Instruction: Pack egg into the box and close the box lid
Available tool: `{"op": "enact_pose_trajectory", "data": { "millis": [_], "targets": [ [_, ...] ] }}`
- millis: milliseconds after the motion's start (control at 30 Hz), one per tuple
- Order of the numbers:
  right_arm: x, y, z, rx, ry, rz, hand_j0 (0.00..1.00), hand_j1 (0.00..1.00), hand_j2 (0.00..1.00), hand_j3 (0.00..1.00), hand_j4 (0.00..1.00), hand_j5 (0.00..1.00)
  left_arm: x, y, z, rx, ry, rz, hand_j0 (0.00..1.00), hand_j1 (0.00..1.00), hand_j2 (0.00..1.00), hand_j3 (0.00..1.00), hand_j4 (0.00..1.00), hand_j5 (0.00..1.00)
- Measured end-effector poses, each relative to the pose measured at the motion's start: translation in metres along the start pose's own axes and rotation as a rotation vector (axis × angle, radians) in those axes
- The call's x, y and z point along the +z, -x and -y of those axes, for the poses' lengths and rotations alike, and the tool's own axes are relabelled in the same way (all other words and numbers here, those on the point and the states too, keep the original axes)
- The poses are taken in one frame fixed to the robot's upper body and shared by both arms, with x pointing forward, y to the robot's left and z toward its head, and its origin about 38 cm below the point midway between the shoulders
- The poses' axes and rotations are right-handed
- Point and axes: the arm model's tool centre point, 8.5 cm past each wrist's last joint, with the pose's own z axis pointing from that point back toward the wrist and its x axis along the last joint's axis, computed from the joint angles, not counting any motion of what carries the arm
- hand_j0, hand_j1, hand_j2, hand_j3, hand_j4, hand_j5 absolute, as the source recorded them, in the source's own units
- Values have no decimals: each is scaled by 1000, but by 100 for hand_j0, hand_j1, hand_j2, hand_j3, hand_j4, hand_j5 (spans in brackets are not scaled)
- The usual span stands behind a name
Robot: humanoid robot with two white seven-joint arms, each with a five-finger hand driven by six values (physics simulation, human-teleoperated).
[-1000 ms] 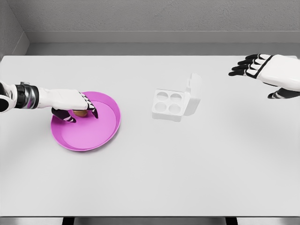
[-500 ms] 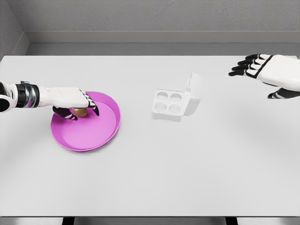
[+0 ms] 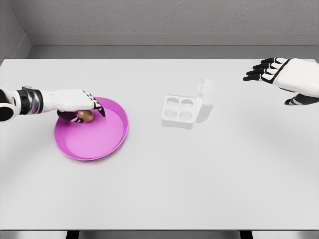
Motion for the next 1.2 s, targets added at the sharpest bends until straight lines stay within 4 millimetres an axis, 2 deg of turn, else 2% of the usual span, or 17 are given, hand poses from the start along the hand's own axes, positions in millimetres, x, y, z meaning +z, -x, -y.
{"op": "enact_pose_trajectory", "data": {
  "millis": [200, 233, 267, 367, 400, 500, 600, 800, 1200],
  "targets": [
    [0, 0, 0, 0, 0, 0, 100, 100, 100, 100, 100, 100, 0, 3, 6, 13, 6, -11, 73, 73, 73, 73, 73, 73],
    [0, 0, 1, 1, 1, 0, 100, 100, 100, 100, 100, 100, 0, 3, 7, 14, 5, -11, 66, 66, 66, 66, 66, 66],
    [0, 0, 1, 1, 1, 0, 100, 100, 100, 100, 100, 100, 0, 3, 7, 13, 1, -11, 53, 53, 53, 53, 53, 53],
    [0, 0, 1, 1, 1, 0, 100, 100, 100, 100, 100, 100, -1, 2, 7, 9, -5, -2, 44, 44, 44, 44, 44, 44],
    [0, 0, 1, 2, 2, -1, 100, 100, 100, 100, 100, 100, -1, 2, 9, 10, -5, 0, 37, 37, 37, 37, 37, 37],
    [0, 1, 3, 5, 7, -2, 100, 100, 100, 100, 100, 100, -1, 1, 9, 12, -8, 3, 33, 33, 33, 33, 33, 33],
    [1, 0, 4, 6, 9, -2, 100, 100, 100, 100, 100, 100, -2, 1, 9, 11, -10, 5, 21, 21, 21, 21, 21, 21],
    [1, 0, 4, 8, 10, -2, 100, 100, 100, 100, 100, 100, 1, 0, 6, 5, -19, 16, 21, 21, 21, 21, 21, 21],
    [1, 0, 4, 8, 10, -2, 100, 100, 100, 100, 100, 100, 14, -15, -20, 28, -114, 113, 21, 21, 21, 21, 21, 21]
  ]
}}
